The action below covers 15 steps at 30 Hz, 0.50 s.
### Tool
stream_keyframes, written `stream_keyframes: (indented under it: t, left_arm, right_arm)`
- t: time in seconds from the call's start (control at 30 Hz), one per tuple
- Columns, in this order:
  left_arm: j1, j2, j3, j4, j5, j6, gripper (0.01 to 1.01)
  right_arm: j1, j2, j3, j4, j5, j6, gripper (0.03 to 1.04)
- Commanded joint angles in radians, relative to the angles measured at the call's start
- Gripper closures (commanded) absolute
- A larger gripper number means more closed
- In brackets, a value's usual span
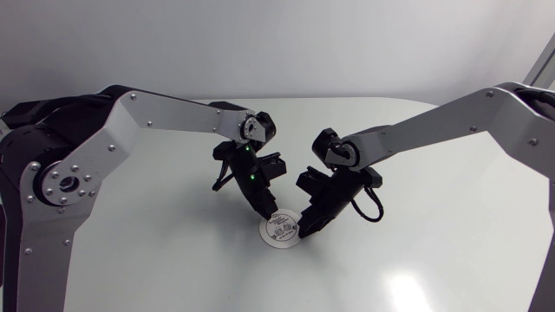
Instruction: Turn the coaster over.
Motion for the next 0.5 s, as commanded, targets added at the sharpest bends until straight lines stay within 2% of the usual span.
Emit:
stream_keyframes:
  t: [0.0,0.3,0.47]
  left_arm:
    - [-0.006,0.038,-0.033,-0.015,-0.006,0.017,1.005]
    - [-0.006,0.068,-0.086,-0.022,-0.006,0.042,1.005]
    - [-0.057,0.038,-0.154,-0.029,0.002,0.063,1.005]
  right_arm:
    - [-0.005,0.014,-0.048,-0.015,0.020,-0.015,1.02]
    - [-0.019,0.011,-0.037,-0.024,0.017,-0.034,1.02]
    - [-0.037,0.047,0.012,-0.037,0.022,-0.049,1.02]
